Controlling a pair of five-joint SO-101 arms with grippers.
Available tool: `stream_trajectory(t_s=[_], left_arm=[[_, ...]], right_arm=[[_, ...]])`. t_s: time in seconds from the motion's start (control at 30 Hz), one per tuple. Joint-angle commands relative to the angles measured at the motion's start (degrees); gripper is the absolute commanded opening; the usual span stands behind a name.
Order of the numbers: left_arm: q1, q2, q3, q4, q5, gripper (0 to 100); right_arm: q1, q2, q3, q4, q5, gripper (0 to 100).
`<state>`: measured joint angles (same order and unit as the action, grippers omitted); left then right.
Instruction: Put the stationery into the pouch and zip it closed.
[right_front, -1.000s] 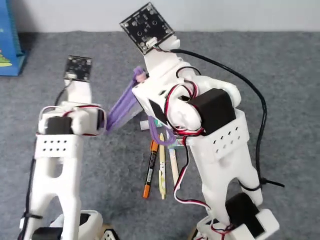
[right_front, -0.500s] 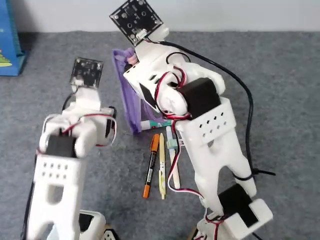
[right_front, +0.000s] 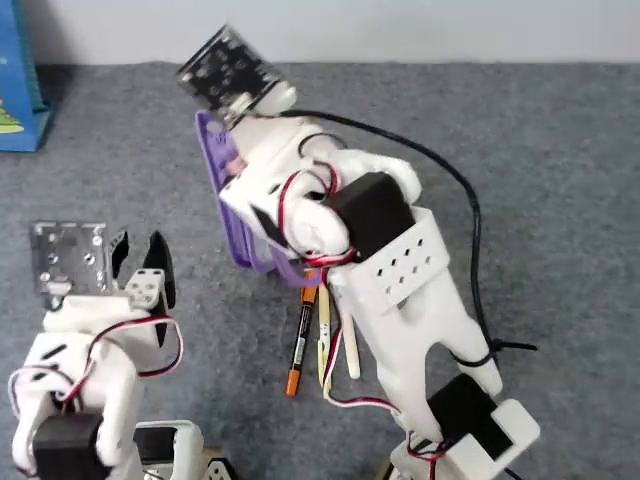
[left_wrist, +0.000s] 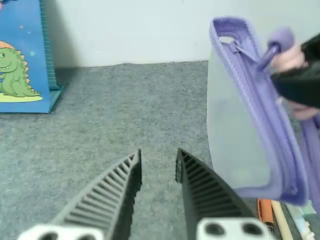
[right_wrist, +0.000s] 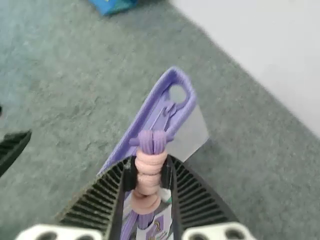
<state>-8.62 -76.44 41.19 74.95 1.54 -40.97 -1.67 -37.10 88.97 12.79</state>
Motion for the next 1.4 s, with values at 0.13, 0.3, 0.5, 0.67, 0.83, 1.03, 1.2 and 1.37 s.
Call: stream_trajectory(t_s=[0.13,0.3,0.5,0.67,0.83,1.03,1.2,1.37], left_arm=[[-3.6,-0.88,-0.66,0.09,0.62,12],[-3.52,-1.14,-0.84,0.0,0.53,12],[-5.8,-1.14,-0.66,0.88,2.73,17],[-13.19,-1.23,-0.75,0.7,3.16,20],[-16.09,-1.23,-0.48,1.05,2.99,20],[-16.44,-1.32,-0.4,2.2,3.16,20],[-16.44,-1.32,-0.48,3.43,2.9,20],[-16.26,-1.32,-0.66,3.52,0.62,20]], right_arm=[[-1.27,-0.04,-0.53,9.27,5.54,0.8],[-1.8,0.04,-0.26,13.49,8.26,0.8],[-4.35,0.31,-0.26,13.49,8.26,0.8],[-5.67,0.31,-0.18,13.58,10.02,0.8],[-5.76,0.22,4.04,13.58,13.1,0.8],[-7.25,-0.31,11.96,13.67,16.7,0.8],[-7.16,-0.4,12.66,13.67,17.41,0.8],[-7.08,-1.98,12.66,13.41,17.41,0.8]])
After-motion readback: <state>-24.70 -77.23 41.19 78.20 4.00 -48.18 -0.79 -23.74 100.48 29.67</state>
